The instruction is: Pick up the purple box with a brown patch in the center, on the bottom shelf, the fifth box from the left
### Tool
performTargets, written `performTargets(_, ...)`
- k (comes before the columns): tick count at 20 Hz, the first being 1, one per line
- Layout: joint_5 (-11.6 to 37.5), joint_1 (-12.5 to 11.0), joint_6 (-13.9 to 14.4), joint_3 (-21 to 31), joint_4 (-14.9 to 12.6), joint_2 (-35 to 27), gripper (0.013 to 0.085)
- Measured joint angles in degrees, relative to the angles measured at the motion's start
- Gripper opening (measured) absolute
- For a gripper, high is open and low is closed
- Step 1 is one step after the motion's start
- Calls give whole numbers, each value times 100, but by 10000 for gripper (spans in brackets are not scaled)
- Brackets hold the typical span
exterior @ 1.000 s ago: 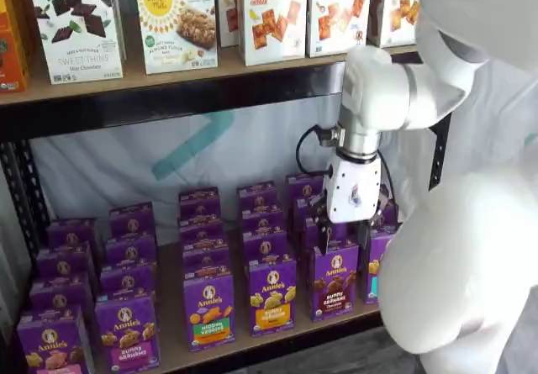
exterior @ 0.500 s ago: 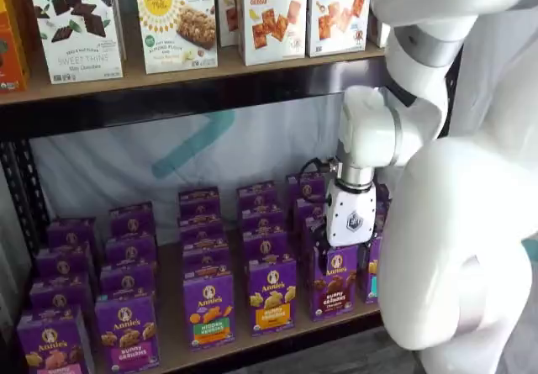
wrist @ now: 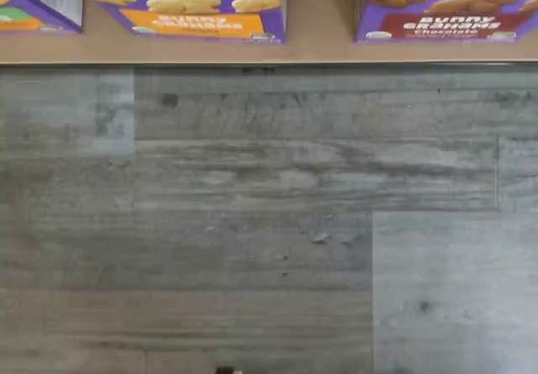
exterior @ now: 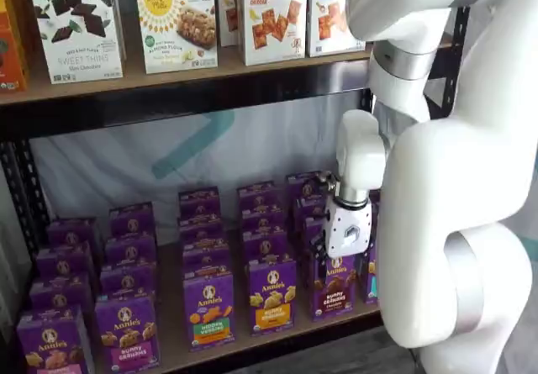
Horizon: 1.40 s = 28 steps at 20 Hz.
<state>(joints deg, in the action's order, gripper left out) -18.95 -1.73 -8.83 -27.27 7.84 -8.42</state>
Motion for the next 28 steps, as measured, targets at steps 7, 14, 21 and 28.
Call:
performTargets(7,315,125,-320,-657,439,-981,850)
performTargets(14,536,137,-109,-1274,218,-1766,850)
performTargets(21,572,-75,180,-2029,-288,-2446,850)
performTargets(28,406,-391,446,-2875,-890,-3054,850)
